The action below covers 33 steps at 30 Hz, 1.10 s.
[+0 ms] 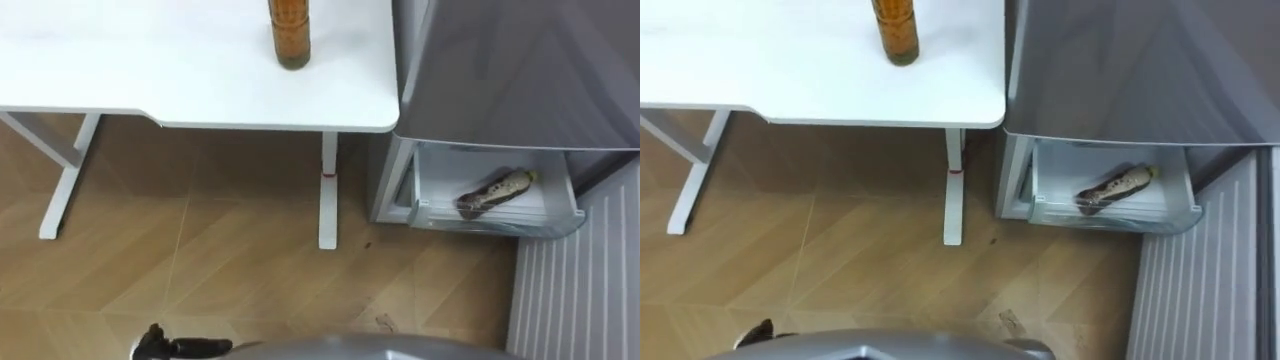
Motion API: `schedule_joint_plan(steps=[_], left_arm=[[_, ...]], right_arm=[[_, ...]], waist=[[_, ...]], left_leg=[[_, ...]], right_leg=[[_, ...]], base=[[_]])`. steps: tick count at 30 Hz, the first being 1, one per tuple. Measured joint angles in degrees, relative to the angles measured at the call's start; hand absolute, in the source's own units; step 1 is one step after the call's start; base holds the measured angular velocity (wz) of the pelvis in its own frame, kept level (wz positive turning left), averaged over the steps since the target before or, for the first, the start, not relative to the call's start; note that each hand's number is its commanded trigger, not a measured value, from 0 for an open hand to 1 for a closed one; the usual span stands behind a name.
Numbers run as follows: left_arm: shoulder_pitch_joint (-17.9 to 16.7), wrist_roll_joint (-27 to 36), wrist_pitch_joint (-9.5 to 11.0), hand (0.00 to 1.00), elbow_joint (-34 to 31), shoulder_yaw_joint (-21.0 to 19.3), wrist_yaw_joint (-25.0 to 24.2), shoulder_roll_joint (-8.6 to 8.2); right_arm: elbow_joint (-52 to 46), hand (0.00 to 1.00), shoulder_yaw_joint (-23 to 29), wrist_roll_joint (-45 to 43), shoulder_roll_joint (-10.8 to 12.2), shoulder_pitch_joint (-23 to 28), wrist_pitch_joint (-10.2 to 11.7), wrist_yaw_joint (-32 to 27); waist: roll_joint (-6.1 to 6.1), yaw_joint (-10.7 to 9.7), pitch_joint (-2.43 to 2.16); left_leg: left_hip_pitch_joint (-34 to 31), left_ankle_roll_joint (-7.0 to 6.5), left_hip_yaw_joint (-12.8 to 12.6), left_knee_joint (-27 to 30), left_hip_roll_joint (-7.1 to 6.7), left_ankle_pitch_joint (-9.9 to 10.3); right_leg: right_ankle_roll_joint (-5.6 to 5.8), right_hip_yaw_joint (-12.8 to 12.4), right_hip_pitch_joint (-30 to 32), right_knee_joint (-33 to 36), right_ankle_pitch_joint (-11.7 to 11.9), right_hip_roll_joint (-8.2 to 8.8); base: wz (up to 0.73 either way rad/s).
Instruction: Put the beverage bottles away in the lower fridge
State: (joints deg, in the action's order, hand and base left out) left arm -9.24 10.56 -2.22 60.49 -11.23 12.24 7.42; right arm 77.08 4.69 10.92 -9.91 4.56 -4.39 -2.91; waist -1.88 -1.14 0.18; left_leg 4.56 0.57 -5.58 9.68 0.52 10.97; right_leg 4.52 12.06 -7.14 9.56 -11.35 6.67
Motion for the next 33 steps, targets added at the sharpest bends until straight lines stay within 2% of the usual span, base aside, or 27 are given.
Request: schedule_joint_plan(steps=[2, 6, 10, 12, 13, 15, 19, 24, 26, 28, 30, 33], left_arm=[[0.25, 5.18, 0.42, 0.00, -1.39, -1.96, 2.24, -0.08], [-0.05, 14.30, 2.75, 0.00, -3.79, -6.27, 5.83, -0.31], [-0.07, 23.53, 3.96, 0.00, -5.66, -7.02, 9.25, -0.25], [-0.05, 25.24, 4.21, 0.00, -7.69, -7.83, 11.09, -0.30], [0.09, 26.07, 4.97, 0.00, -8.87, -8.36, 12.43, -0.29], [0.10, 26.53, 5.22, 0.00, -12.11, -9.21, 14.91, -0.27], [0.30, 26.58, 8.28, 0.00, -18.22, -9.56, 18.86, -0.23], [0.69, 25.57, 9.61, 0.00, -22.83, -9.24, 24.36, -0.26], [0.67, 24.67, 9.89, 0.00, -26.80, -9.22, 26.87, -0.32], [0.69, 24.59, 11.69, 0.00, -31.89, -9.23, 28.99, -0.29], [0.74, 24.38, 12.10, 0.00, -35.82, -8.76, 30.41, -0.23], [0.74, 18.38, 12.14, 0.00, -41.63, -7.99, 31.28, -0.23]], right_arm=[[-0.37, 0.00, 0.32, 0.56, 0.05, -0.26, 0.07, 0.00], [-1.39, 0.00, 2.39, 0.50, 0.39, 1.46, 0.81, 0.46], [-1.40, 0.00, 3.09, -0.04, 0.52, 2.50, 0.85, 0.34], [-1.42, 0.00, 3.49, -0.07, 0.55, 3.12, 0.85, 0.01], [-1.42, 0.00, 3.48, -0.15, 0.54, 3.45, 0.85, -0.35], [-1.51, 0.00, 3.50, -1.49, 0.51, 4.03, 0.82, -0.73], [-1.50, 0.00, 3.47, -2.57, -0.02, 4.95, 0.79, -0.66], [-1.58, 0.00, 3.40, -2.92, 0.16, 4.70, 1.32, -0.65], [-1.59, 0.00, 3.39, -2.91, 0.37, 4.59, 1.46, -0.65], [-1.59, 0.00, 3.41, -3.05, 0.39, 4.49, 2.07, -0.59], [-1.60, 0.00, 3.41, -3.43, 0.42, 3.84, 2.36, 0.07], [-1.26, 0.00, 3.42, -5.70, 0.43, 3.43, 2.45, 0.68]], waist=[[0.07, 0.09, -0.14], [0.41, 0.28, -0.18], [1.13, 0.34, -0.06], [1.31, 0.56, -0.10], [1.42, 0.87, -0.11], [1.51, 1.03, -0.14], [1.77, 1.54, -0.24], [2.20, 1.27, -0.37], [2.20, 1.37, -0.38], [2.23, 1.29, -0.40], [2.32, 1.16, -0.36], [2.06, 0.60, -0.29]], left_leg=[[-0.01, 0.00, -0.03, -0.03, 0.01, 0.00], [0.60, 0.07, 0.04, -0.14, 0.07, 0.17], [1.03, 0.09, 0.05, -0.10, 0.07, 0.42], [0.95, 0.12, 0.01, -0.13, 0.13, 0.45], [0.95, 0.16, -0.16, -0.19, 0.21, 0.49], [0.83, 0.20, -0.18, -0.06, 0.29, 0.53], [0.96, 0.20, 0.01, 0.05, 0.31, 0.52], [1.02, 0.20, -0.08, 0.03, 0.32, 0.52], [1.06, 0.21, 0.01, 0.02, 0.35, 0.52], [1.29, 0.20, -0.02, -0.02, 0.34, 0.51], [1.40, 0.20, 0.18, -0.05, 0.35, 0.51], [0.97, 0.21, 0.71, 0.10, 0.33, 0.51]], right_leg=[[-0.02, -0.01, 0.15, 0.08, 0.01, 0.00], [-0.02, 0.02, -0.53, 0.12, 0.02, -0.06], [-0.02, 0.09, -0.96, 0.12, 0.02, -0.06], [-0.02, -0.16, -0.90, 0.22, 0.02, -0.13], [-0.02, -0.36, -0.83, 0.22, 0.02, -0.21], [-0.03, -0.35, -0.77, 0.25, 0.03, -0.30], [-0.07, -0.49, -0.77, 0.29, 0.05, -0.32], [-0.10, -0.51, -0.70, 0.26, 0.07, -0.34], [-0.10, -0.51, -0.76, 0.27, 0.07, -0.37], [-0.10, -0.50, -0.96, 0.25, 0.07, -0.36], [-0.10, -0.46, -1.24, 0.20, 0.07, -0.37], [-0.10, -0.25, -1.01, 0.19, 0.07, -0.40]], base=[[0.00], [0.00], [0.00], [-0.03], [-0.07], [-0.02], [0.00], [0.00], [0.00], [0.00], [0.00], [0.06]])
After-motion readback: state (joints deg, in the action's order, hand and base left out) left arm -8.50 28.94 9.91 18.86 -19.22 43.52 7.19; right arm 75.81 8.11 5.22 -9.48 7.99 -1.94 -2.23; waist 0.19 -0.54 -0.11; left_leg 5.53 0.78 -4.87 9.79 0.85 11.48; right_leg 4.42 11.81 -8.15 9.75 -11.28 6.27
